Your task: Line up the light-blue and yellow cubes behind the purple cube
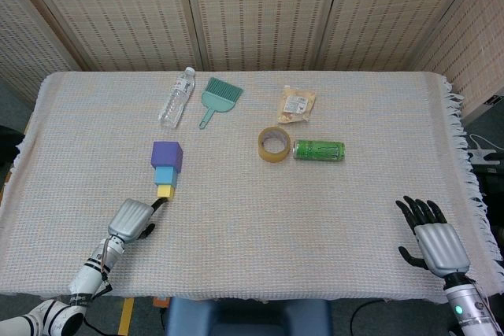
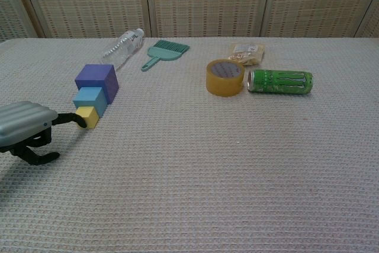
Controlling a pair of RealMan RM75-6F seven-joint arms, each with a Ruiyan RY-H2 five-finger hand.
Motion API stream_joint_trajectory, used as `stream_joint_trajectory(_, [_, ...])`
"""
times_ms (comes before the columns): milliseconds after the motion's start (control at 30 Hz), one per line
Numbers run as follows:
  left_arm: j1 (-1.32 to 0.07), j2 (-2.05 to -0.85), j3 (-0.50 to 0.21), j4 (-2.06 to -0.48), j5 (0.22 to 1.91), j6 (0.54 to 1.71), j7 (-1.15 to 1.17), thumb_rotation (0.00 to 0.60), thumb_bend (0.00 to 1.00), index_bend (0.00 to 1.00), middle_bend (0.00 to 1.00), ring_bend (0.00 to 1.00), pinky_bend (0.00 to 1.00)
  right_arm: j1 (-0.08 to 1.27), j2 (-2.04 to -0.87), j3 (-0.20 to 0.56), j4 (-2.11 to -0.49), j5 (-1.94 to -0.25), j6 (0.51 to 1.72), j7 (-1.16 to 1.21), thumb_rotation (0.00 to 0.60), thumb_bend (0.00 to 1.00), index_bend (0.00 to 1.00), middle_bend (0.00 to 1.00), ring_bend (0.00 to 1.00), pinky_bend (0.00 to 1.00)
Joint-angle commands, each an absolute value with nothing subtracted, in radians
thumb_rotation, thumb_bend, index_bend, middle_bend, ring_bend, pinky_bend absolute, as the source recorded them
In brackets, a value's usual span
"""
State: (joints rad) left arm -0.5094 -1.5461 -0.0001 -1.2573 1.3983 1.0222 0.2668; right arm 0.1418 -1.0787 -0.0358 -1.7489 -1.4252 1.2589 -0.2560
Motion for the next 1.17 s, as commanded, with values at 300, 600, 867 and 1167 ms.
stream_joint_trajectory(300, [-0.499, -1.533, 0.011, -1.280, 1.420, 1.045, 0.263, 0.600, 0.39, 0.24, 1.00, 1.00, 1.00, 0.140, -1.077, -0.036, -1.751, -1.426, 1.263, -0.255, 0.524, 0.07, 0.00, 0.00, 0.00, 0.00])
stream_joint_trajectory(600, [-0.416, -1.434, 0.069, -1.413, 1.515, 1.207, 0.232, 0.600, 0.39, 0.21, 0.99, 1.00, 1.00, 0.134, -1.066, -0.042, -1.756, -1.450, 1.276, -0.235, 0.523, 0.07, 0.00, 0.00, 0.00, 0.00])
stream_joint_trajectory(867, [-0.185, -1.279, 0.172, -1.435, 1.693, 1.641, -0.058, 0.600, 0.39, 0.10, 0.15, 0.10, 0.25, 0.112, -1.056, -0.061, -1.759, -1.520, 1.325, -0.190, 0.522, 0.07, 0.00, 0.00, 0.00, 0.00])
stream_joint_trajectory(1167, [-0.090, -1.206, 0.173, -1.447, 1.709, 1.754, -0.097, 0.600, 0.38, 0.00, 0.00, 0.00, 0.10, 0.067, -1.071, -0.087, -1.753, -1.599, 1.407, -0.186, 0.516, 0.07, 0.00, 0.00, 0.00, 0.00])
